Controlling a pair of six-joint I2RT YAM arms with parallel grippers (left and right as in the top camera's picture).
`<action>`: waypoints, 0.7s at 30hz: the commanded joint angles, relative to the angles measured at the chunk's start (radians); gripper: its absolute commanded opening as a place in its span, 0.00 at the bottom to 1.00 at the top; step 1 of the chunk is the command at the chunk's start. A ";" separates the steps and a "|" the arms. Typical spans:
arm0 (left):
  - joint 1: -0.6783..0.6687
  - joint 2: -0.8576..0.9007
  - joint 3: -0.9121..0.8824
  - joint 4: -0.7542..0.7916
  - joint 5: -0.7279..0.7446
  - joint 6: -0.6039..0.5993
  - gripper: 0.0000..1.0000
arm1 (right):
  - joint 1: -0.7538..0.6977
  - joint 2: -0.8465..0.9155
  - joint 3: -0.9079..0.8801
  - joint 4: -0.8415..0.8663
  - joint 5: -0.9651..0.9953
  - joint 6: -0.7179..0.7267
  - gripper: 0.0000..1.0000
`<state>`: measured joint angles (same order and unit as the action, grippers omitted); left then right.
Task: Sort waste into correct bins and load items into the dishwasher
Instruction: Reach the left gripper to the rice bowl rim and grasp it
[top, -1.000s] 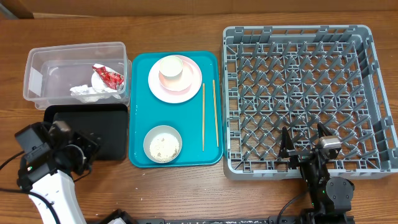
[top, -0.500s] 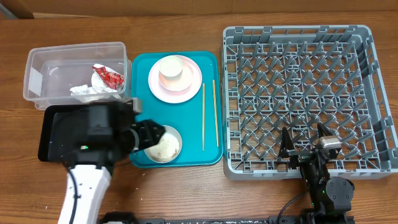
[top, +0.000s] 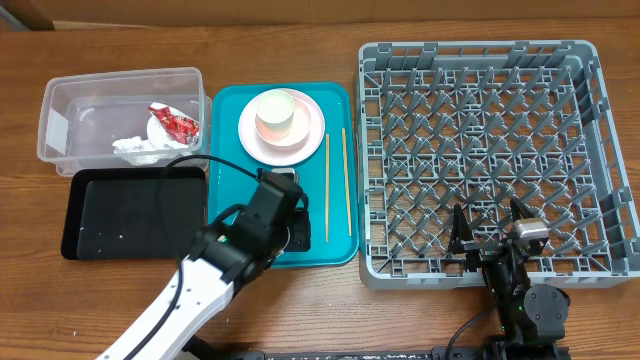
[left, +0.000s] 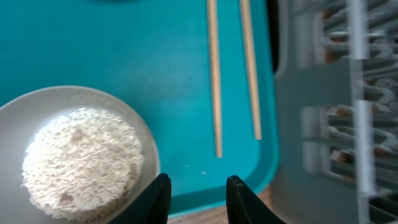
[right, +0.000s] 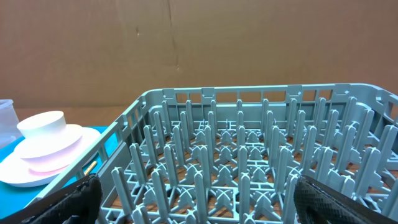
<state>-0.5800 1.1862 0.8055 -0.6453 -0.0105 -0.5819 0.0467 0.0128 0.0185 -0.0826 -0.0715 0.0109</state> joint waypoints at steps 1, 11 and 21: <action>-0.010 0.079 0.016 0.003 -0.101 -0.032 0.32 | 0.003 -0.009 -0.011 0.005 0.000 -0.004 1.00; -0.010 0.269 0.016 0.029 -0.097 -0.036 0.32 | 0.003 -0.009 -0.011 0.005 0.000 -0.004 1.00; -0.010 0.310 0.016 0.035 -0.094 -0.035 0.26 | 0.003 -0.009 -0.011 0.005 0.000 -0.004 1.00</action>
<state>-0.5831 1.4872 0.8055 -0.6193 -0.0875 -0.6041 0.0467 0.0128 0.0185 -0.0822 -0.0715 0.0105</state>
